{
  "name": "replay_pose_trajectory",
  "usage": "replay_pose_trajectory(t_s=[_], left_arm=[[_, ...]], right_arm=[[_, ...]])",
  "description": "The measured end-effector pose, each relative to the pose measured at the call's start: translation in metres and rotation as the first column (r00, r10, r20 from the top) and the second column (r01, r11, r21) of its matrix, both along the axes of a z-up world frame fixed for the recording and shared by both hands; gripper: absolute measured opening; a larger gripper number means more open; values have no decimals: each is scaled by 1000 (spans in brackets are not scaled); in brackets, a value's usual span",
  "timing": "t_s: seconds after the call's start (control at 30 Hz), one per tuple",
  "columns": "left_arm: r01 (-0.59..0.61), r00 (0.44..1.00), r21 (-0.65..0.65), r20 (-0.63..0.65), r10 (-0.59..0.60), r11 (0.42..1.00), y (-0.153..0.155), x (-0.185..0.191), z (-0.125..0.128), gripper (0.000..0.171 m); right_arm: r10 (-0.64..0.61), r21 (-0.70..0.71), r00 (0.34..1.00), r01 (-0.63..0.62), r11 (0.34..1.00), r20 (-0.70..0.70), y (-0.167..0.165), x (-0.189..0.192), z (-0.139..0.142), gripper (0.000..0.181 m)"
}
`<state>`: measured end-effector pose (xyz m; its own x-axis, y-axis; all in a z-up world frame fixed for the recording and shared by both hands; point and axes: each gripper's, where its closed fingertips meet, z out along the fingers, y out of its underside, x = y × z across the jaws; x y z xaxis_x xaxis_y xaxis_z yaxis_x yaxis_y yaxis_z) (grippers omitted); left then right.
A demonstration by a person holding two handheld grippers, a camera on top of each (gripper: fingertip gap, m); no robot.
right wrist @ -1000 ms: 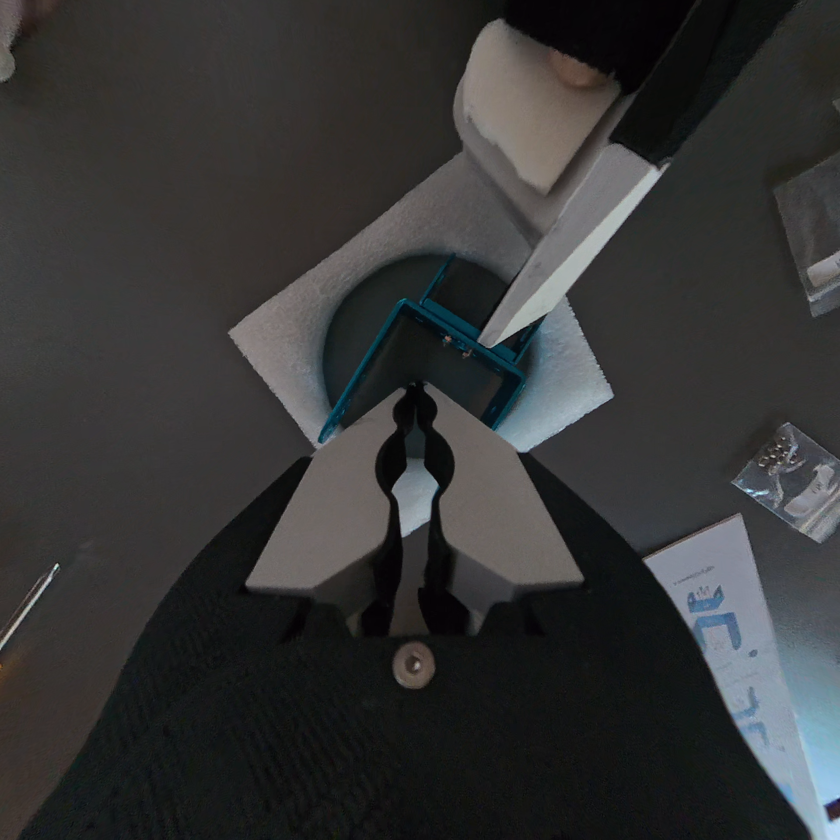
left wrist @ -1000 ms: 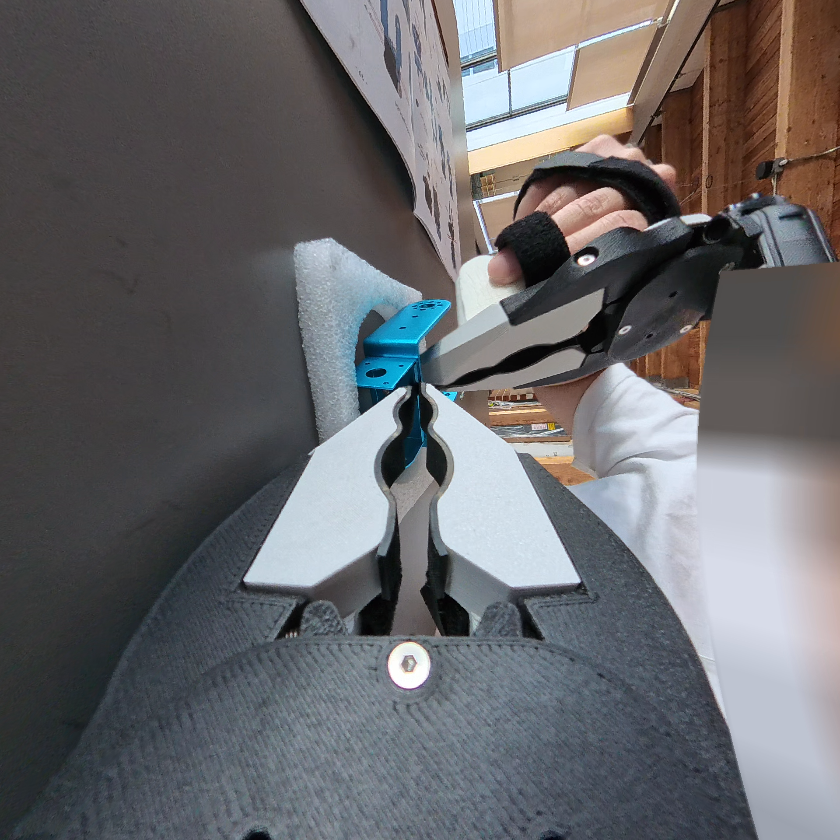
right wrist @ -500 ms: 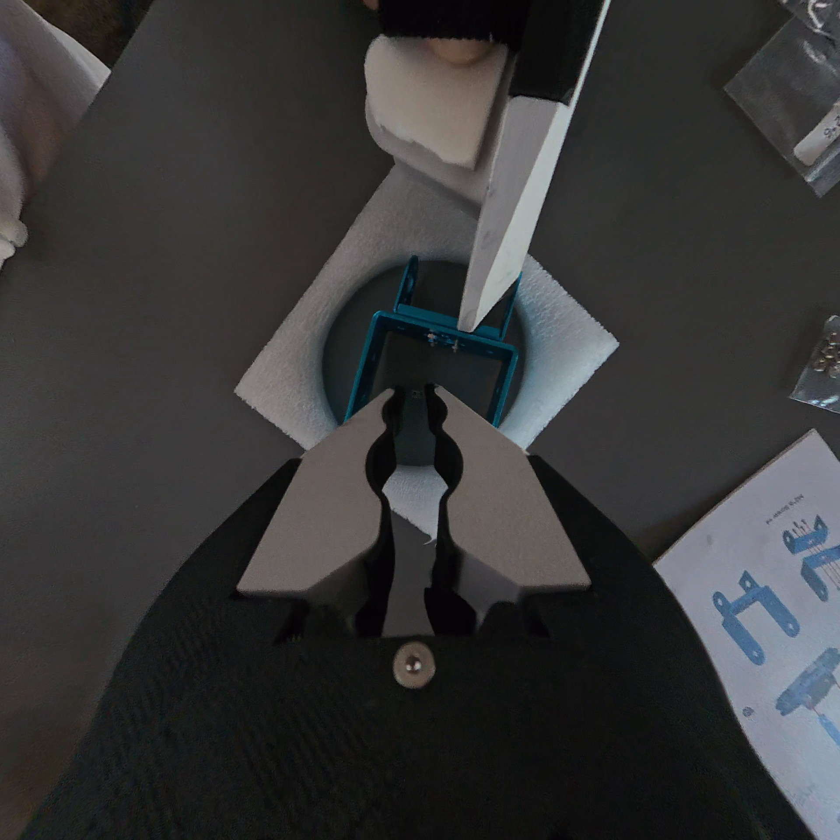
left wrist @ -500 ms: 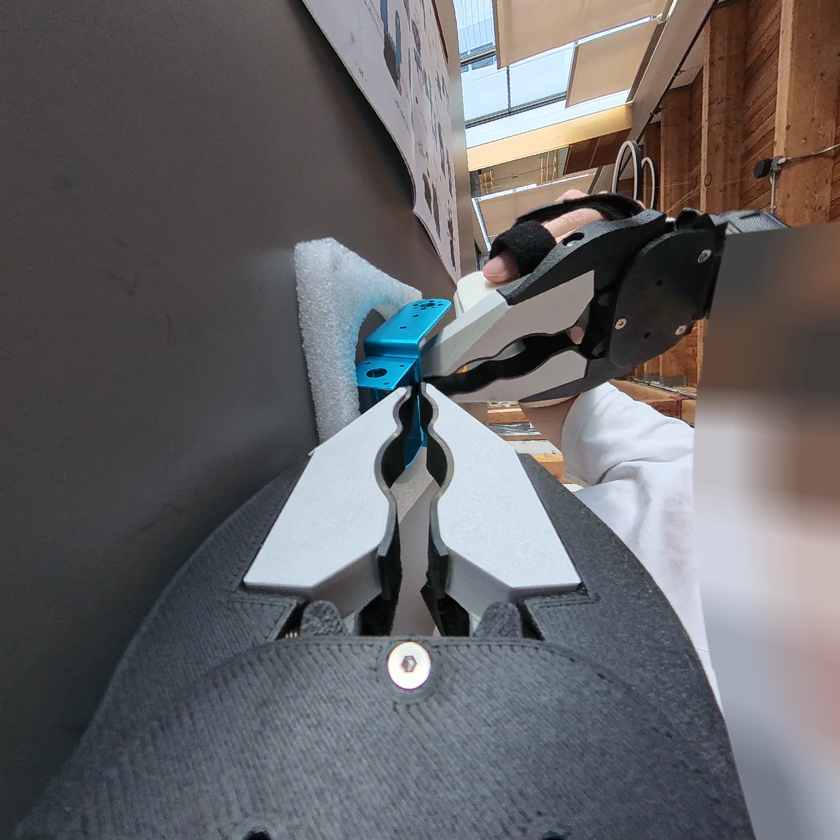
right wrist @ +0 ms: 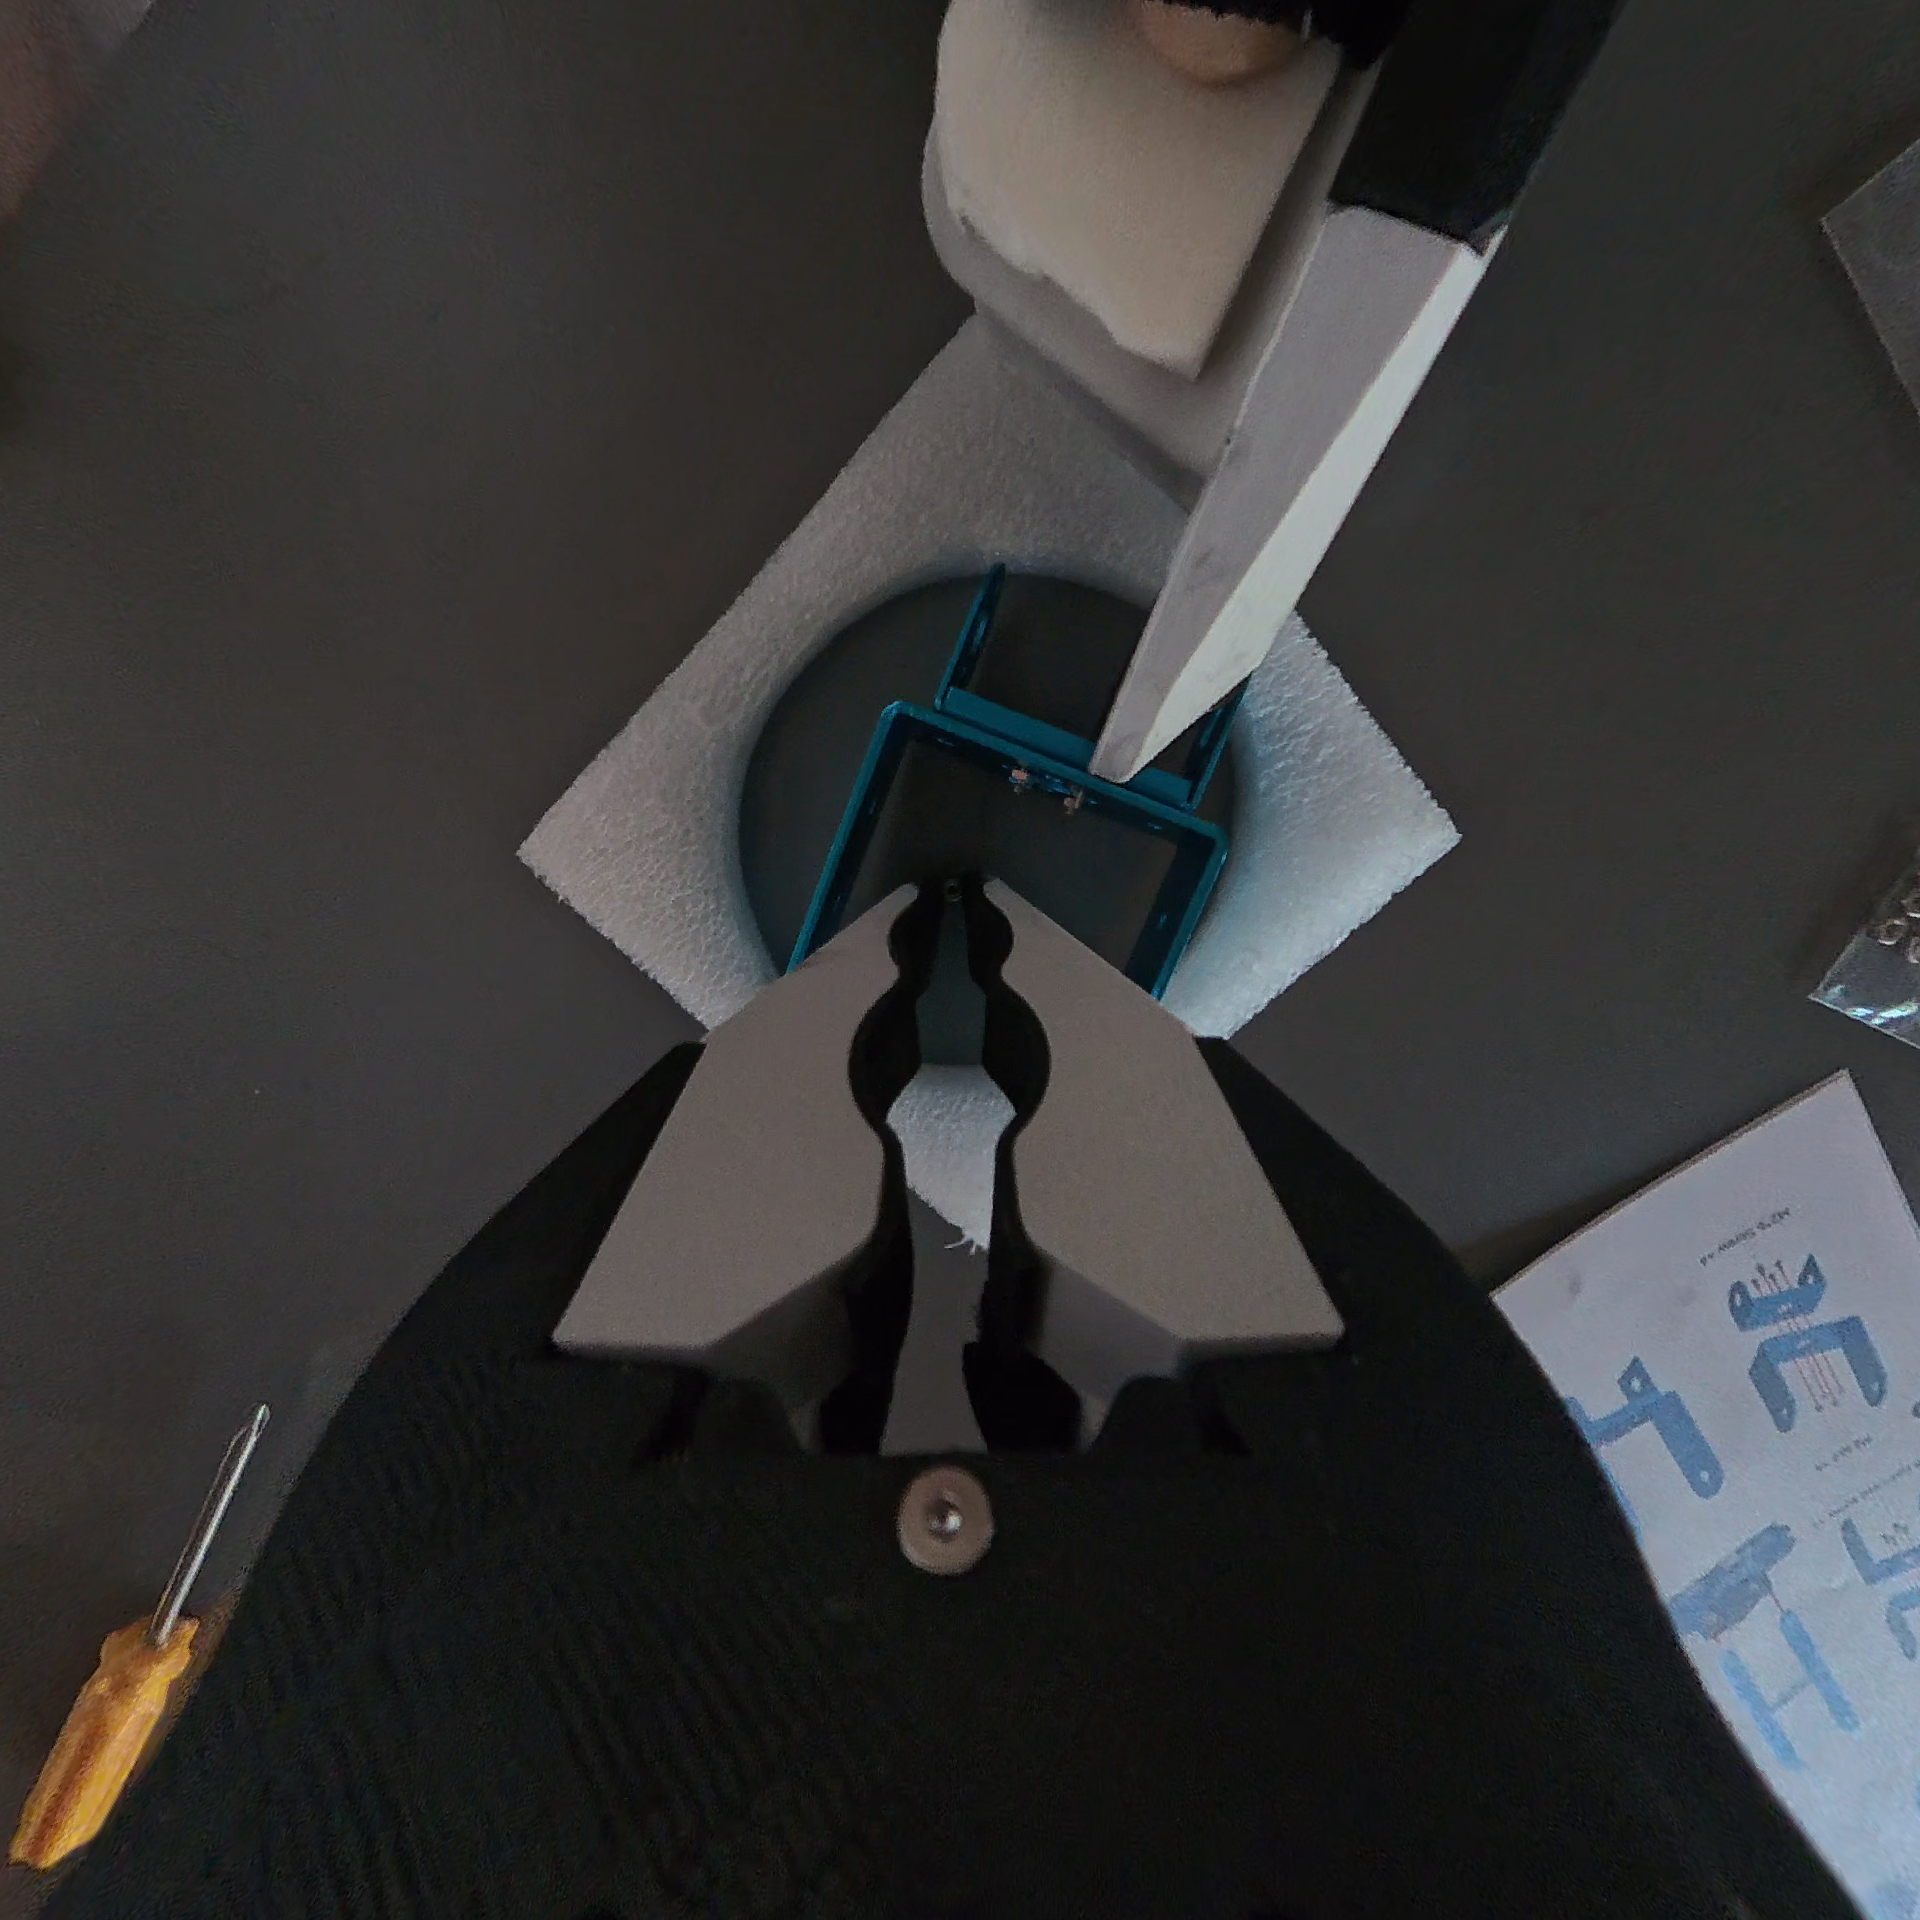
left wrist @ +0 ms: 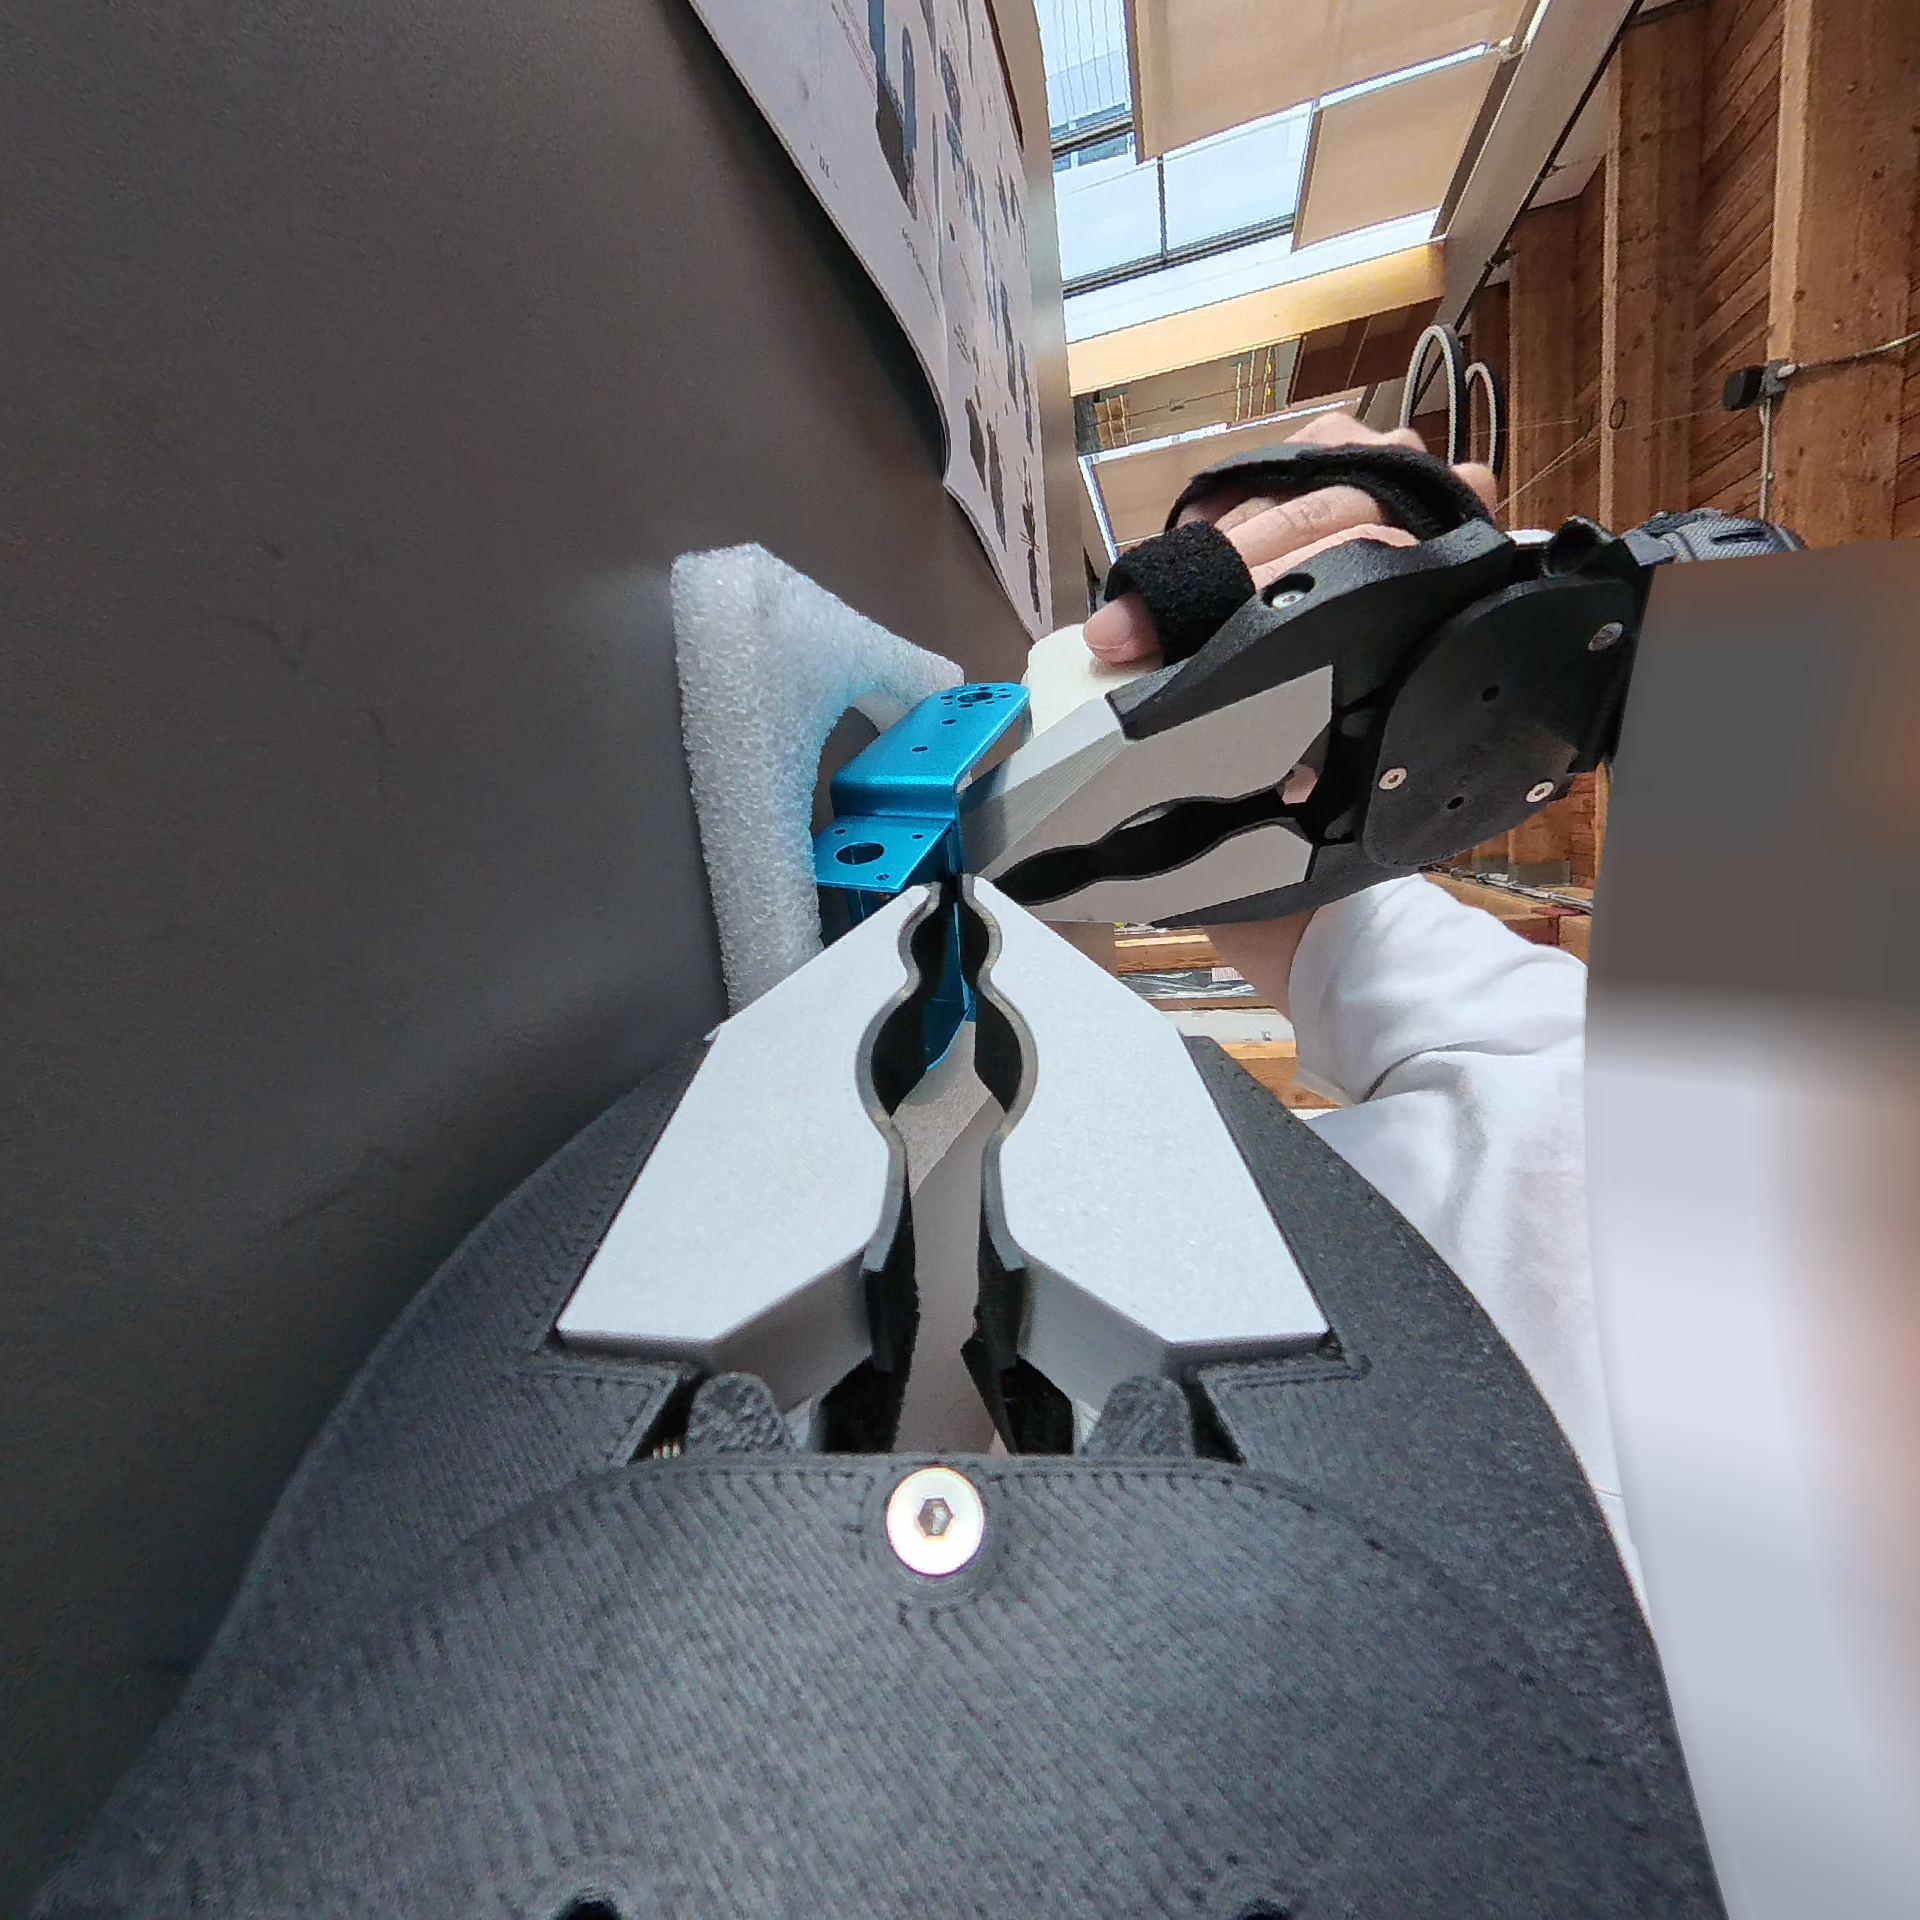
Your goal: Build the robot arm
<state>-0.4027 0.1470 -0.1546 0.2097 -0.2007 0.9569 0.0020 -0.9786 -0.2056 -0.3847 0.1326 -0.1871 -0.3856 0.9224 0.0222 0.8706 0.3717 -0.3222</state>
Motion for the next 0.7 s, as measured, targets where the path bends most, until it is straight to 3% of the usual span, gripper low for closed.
replay_pose_trajectory(t_s=[0.23, 0.37, 0.53, 0.7], left_arm=[[-2, 1000, -1, 1, 2, 1000, 0, 0, 0, 0], [-2, 1000, -2, 3, 2, 1000, 0, 0, 0, 0], [0, 1000, -2, 4, 0, 1000, 0, 1, 0, 0], [8, 1000, -8, 8, -7, 1000, 0, 1, 0, 0]], right_arm=[[92, 41, 994, -95, 995, 55, 0, 0, 0, 4], [67, 10, 996, -68, 998, 62, -1, 1, 0, 3], [13, 44, 999, -11, 999, -40, 5, 5, 4, 2], [-40, 46, 954, 56, 997, -298, 3, -2, 20, 2]])
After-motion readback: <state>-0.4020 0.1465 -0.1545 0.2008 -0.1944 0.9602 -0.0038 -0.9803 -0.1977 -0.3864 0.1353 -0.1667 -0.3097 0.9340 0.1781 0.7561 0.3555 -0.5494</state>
